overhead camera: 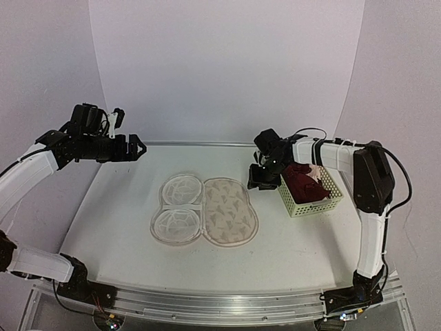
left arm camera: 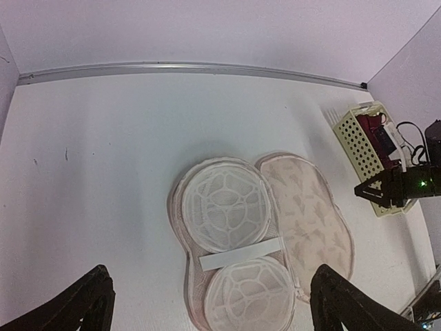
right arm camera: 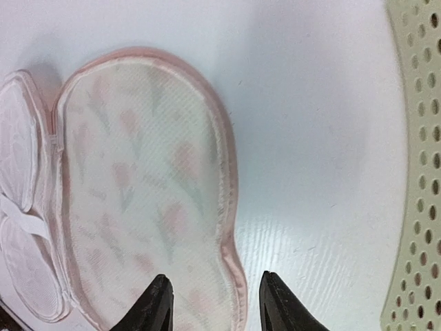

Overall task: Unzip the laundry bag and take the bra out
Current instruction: Close the laundry bag at the center of the board.

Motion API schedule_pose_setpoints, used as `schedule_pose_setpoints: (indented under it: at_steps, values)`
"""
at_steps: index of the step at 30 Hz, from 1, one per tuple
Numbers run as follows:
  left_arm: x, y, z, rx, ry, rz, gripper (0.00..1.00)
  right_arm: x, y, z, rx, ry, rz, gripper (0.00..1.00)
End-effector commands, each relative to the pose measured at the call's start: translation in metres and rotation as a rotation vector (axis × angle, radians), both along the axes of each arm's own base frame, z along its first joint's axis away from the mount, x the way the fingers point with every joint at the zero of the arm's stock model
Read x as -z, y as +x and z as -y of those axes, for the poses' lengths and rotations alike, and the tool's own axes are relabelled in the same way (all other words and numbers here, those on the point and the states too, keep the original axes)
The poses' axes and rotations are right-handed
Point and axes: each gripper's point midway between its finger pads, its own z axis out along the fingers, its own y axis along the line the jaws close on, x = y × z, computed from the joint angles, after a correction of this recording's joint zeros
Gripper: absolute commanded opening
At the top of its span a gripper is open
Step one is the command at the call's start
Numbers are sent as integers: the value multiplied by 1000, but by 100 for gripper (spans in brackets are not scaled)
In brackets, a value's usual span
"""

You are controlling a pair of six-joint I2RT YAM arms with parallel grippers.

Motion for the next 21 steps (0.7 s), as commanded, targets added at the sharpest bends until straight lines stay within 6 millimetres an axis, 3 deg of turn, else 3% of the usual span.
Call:
schedule_pose_setpoints:
  at_steps: [1,9,21]
  values:
    - [-12,4,-2,-14,-6,25,100,-6,-11,-20,-17,116,-43,45]
    - [-12,6,0,-10,-6,24,100,18,-13,-25,3,101,-85,50]
    - [-12,7,0,-10,-6,26,100,50,-19,-22,10,75,-135,50]
